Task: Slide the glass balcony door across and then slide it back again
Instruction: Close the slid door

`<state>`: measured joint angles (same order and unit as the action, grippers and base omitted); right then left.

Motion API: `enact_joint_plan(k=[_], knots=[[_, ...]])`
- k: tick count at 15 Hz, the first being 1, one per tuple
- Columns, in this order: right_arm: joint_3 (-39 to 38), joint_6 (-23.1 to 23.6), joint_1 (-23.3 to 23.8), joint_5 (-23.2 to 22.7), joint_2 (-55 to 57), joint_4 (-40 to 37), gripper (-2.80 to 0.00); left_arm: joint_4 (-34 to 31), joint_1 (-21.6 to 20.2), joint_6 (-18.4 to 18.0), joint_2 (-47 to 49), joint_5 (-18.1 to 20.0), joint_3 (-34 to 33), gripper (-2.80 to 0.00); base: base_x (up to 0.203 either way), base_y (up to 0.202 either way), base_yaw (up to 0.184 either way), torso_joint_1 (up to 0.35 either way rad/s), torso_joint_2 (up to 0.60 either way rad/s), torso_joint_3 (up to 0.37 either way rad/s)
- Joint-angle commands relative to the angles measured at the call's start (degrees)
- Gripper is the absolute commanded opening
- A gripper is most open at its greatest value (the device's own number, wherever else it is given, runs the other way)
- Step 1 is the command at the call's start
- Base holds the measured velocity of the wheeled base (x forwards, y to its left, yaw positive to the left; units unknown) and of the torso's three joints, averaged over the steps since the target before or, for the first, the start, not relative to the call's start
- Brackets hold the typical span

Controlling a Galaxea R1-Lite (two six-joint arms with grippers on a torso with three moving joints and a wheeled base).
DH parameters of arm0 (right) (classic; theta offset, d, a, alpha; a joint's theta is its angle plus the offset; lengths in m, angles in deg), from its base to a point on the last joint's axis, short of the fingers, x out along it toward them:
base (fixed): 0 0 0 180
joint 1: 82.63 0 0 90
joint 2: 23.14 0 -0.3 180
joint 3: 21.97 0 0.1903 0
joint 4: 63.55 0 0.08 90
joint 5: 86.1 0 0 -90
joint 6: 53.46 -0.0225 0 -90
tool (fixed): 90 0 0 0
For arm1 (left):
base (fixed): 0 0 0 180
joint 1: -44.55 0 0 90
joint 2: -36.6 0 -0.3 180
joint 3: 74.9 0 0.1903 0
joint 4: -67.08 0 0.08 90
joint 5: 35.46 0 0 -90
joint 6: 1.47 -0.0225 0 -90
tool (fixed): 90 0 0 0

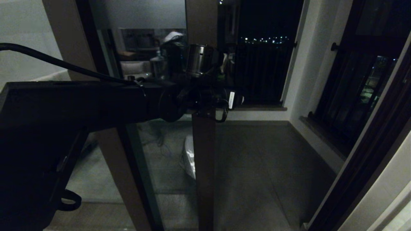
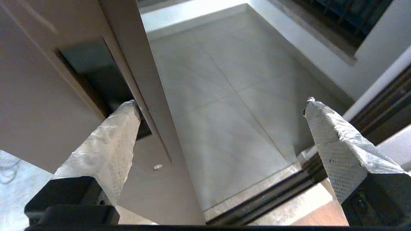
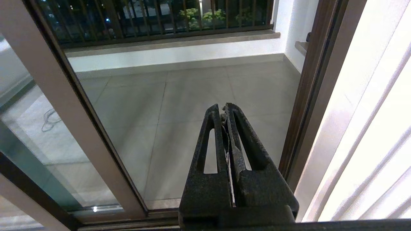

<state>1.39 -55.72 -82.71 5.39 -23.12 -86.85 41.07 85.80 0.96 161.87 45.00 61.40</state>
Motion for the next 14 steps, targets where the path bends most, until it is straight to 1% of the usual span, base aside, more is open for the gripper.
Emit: enact_joint_plan(k=[1,5,8,14], knots=[[0.0,0.0,0.0,0.0,0.1,0.0,-2.8,-0.1,0.2,0.1,0.5,-0.2,0.0,0.0,0.0,0.0,0.0,0.0,0.0,0.0],[0.0,0.0,0.0,0.0,0.1,0.0,-2.8,4.0,0.3,0.0,2.3,-0.3,0.0,0.0,0.0,0.0,0.0,0.0,0.0,0.0],[0.0,0.0,0.0,0.0,0.1,0.0,-2.8,4.1,1.0,-0.7,2.3,-0.3,0.1,0.0,0.0,0.0,0.0,0.0,0.0,0.0],[0.0,0.0,0.0,0.0,0.1,0.0,-2.8,4.2,1.8,-0.7,2.5,-0.3,0.2,0.0,0.0,0.0,0.0,0.0,0.0,0.0]])
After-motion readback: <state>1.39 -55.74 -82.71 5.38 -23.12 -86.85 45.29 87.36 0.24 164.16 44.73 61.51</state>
